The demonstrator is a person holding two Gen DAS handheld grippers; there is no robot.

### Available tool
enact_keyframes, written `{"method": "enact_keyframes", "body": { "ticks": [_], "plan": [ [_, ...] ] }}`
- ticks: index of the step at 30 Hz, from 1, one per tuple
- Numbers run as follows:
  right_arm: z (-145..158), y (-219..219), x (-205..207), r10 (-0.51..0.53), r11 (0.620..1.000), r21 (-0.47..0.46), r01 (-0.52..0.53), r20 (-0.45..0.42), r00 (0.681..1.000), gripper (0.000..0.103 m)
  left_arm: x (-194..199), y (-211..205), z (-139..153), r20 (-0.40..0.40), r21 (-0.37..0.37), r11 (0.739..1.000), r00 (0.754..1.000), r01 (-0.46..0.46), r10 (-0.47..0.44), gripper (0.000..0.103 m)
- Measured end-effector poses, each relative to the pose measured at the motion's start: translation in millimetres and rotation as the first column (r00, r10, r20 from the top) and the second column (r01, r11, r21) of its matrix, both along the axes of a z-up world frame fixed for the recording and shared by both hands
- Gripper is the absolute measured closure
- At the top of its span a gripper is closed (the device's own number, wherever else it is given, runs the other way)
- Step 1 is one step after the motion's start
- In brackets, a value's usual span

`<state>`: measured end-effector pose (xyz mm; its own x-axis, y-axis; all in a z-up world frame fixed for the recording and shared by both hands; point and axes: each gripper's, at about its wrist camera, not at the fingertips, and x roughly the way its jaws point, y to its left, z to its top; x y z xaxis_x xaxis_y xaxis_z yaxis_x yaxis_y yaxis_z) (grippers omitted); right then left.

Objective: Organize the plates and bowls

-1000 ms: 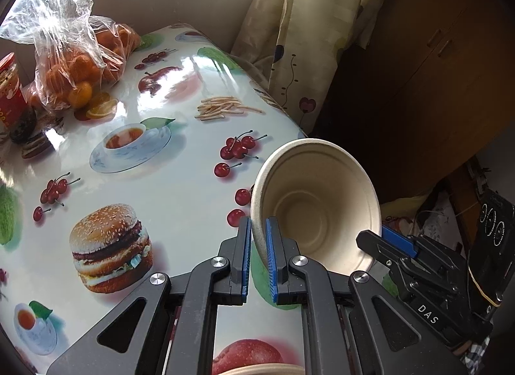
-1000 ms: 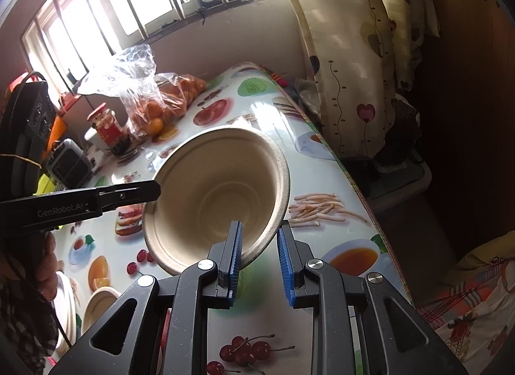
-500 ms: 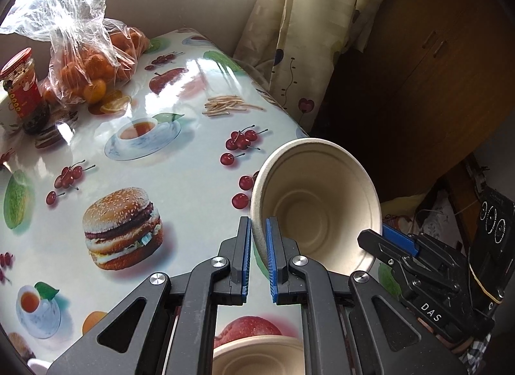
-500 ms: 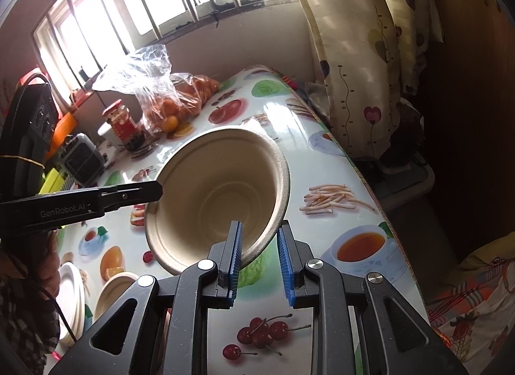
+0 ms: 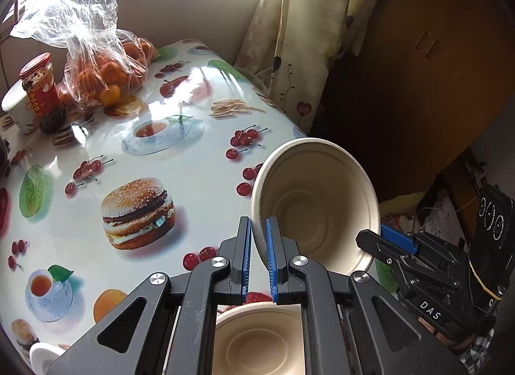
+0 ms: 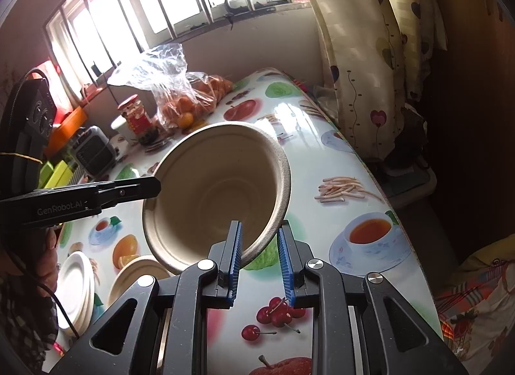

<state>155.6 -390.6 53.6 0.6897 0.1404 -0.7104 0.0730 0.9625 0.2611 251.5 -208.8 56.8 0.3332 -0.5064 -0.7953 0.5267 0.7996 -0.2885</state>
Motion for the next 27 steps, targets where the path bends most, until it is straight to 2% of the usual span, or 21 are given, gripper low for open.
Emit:
{"method": "enact_keyframes", "body": {
  "ticks": [27],
  "plan": [
    [16, 40, -48, 0.046, 0.999, -0.017, -0.045, 0.038, 0.998, 0.081, -47, 41, 15, 0.046, -0.028, 0.999, 0.999, -0.018, 0.019, 0.093]
  ]
}}
